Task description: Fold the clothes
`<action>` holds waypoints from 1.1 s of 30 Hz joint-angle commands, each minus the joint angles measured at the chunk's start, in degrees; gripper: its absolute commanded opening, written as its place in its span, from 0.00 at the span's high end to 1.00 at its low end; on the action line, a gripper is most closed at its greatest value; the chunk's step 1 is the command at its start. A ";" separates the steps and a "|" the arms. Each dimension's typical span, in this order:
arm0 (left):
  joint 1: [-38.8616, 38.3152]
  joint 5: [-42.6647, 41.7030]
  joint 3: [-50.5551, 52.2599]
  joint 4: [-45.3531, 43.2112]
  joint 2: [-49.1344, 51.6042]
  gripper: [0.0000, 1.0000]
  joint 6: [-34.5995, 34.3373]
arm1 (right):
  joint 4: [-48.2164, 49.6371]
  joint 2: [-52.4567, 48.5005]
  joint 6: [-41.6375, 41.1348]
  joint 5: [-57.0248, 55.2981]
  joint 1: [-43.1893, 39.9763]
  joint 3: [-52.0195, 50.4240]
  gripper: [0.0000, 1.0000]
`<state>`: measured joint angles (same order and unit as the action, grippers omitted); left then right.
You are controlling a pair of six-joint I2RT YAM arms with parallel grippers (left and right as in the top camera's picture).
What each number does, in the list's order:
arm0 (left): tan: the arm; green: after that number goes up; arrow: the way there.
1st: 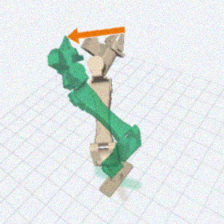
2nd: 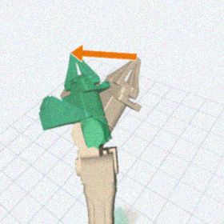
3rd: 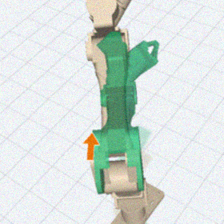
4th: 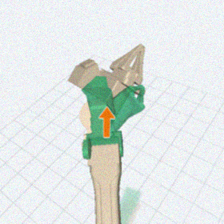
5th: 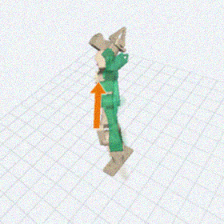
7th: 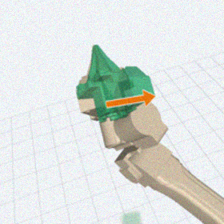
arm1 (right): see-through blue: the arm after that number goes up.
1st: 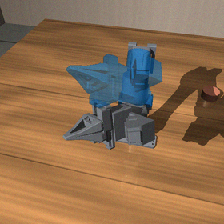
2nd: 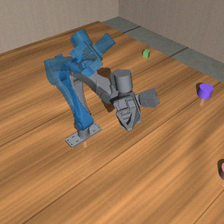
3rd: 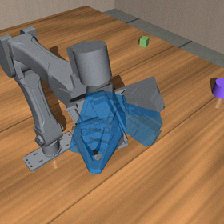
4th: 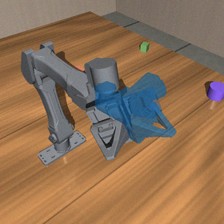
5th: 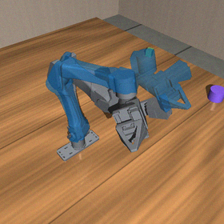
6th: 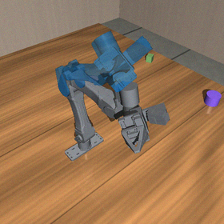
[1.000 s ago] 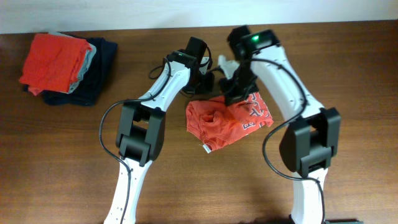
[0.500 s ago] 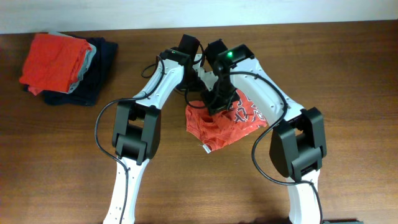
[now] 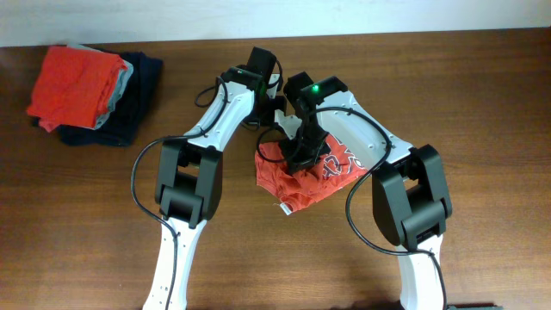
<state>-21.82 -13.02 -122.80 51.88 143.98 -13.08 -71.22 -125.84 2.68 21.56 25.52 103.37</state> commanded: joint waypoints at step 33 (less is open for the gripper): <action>0.63 3.02 -0.28 0.76 -0.76 1.00 1.25 | 4.26 -0.22 -0.76 12.48 0.39 -0.20 0.44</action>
<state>-21.82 -12.34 -122.91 52.07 143.98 -12.99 -67.22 -125.86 1.48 31.00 25.52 103.33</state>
